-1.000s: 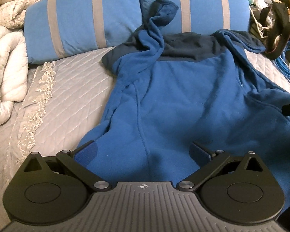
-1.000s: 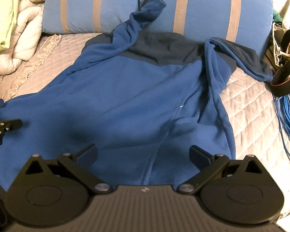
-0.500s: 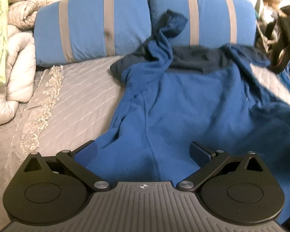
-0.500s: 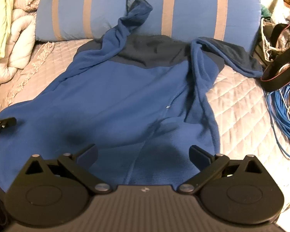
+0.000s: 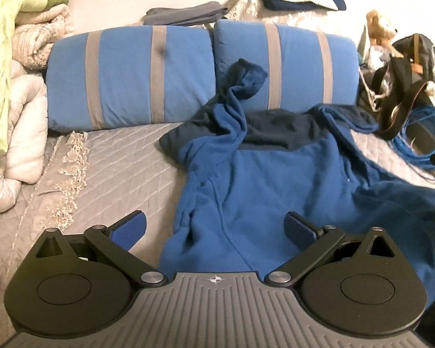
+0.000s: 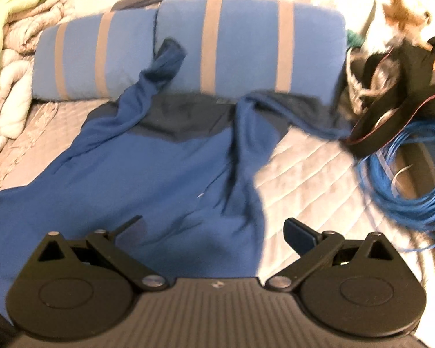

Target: Fold clothes

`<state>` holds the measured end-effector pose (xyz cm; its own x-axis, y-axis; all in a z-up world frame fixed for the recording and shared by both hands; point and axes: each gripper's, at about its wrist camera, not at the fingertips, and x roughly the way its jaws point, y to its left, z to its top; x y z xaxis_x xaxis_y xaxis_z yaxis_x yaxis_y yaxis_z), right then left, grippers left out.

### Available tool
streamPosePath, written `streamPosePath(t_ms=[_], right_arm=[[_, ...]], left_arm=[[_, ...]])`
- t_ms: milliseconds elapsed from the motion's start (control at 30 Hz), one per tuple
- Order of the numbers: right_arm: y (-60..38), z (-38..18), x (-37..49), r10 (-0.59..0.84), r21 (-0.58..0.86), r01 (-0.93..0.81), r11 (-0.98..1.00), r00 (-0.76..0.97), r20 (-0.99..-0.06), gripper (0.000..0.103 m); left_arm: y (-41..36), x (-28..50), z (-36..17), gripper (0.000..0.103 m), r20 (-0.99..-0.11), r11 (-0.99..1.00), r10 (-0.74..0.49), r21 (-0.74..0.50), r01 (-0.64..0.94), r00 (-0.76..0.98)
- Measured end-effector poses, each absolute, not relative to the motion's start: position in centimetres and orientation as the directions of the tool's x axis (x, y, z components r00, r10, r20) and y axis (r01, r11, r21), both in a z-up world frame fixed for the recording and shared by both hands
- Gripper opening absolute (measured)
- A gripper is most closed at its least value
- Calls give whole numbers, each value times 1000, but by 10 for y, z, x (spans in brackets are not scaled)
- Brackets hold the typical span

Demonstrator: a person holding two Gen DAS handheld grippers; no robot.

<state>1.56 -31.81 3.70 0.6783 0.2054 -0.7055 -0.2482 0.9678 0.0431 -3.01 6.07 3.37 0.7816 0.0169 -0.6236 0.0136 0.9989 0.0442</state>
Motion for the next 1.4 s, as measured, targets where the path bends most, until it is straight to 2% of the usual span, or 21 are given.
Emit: streamPosePath(t_ms=[167,400,533,633,733,967,1133,1400], right_arm=[[-340,69,7,237,33,-286,958,718,-654,103],[-370,113,-4,282,14,-336,942,766,-578,103],[-396,137,-1,321,98,-328,940,748,-581,103],[-414,153,3,294,91,-298,950,757,-584,103],[-436,165,2,274,94,-270,958,771,-575,103],[-506,181,-13,238,127,-202,971,817,-524,103],[-560,175,-26,185,106,-152,983,854,-487,103],[-633,164,-39,86,49,-72,996,904,-418,103]], left_arm=[[81,-40,60,103,-602,999,42,46,-17,797],[95,-58,109,103,-537,999,1,35,22,844],[100,-62,132,103,-549,996,-80,-7,92,832],[107,-65,142,103,-573,985,-168,-61,163,802],[116,-73,150,103,-575,979,-204,-105,176,792],[162,-105,160,103,-530,990,-119,-131,58,840],[209,-123,156,103,-543,978,-23,-187,-94,840],[269,-137,166,103,-519,948,-33,-286,-137,854]])
